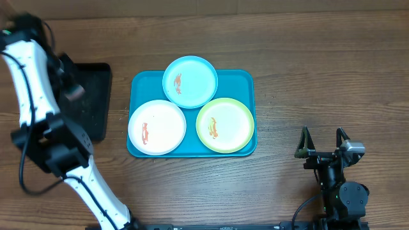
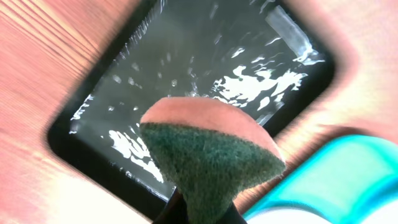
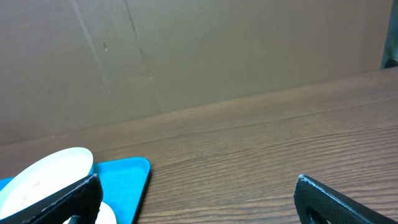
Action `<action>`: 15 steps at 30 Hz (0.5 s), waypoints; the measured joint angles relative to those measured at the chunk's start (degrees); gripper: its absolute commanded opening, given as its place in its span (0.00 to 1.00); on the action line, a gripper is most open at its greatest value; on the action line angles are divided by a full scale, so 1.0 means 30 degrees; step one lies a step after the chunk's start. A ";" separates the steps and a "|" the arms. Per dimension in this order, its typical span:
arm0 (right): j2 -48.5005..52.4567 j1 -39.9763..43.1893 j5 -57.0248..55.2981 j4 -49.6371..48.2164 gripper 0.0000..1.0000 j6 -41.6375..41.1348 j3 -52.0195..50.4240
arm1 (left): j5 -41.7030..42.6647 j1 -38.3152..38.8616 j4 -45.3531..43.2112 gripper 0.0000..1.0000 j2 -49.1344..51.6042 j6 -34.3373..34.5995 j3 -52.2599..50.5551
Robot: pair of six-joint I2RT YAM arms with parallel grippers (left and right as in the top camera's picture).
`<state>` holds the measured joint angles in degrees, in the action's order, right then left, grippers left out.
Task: Clean dirty plates on tray and stack at the side
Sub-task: 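Carry the sponge with the left gripper onto the white plate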
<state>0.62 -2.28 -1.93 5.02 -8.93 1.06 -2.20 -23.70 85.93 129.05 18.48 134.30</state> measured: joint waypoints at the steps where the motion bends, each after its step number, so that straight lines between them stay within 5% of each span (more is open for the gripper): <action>1: 0.0000 0.0000 0.0000 0.0015 1.00 0.0007 0.0000 | 0.0204 0.0029 0.0452 0.04 -0.0568 0.0051 0.0831; 9: 0.0000 0.0000 0.0000 0.0000 1.00 0.0000 0.0000 | 0.2776 0.1654 0.3585 0.04 -0.4597 0.0117 0.2754; 15: 0.0000 0.0000 0.0000 0.0015 1.00 0.0000 0.0000 | 0.4459 0.5151 0.3381 0.04 -0.4189 -0.1115 -0.2324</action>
<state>0.62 -2.28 -1.93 5.06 -8.93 1.06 11.18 -8.25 96.07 116.49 15.14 127.33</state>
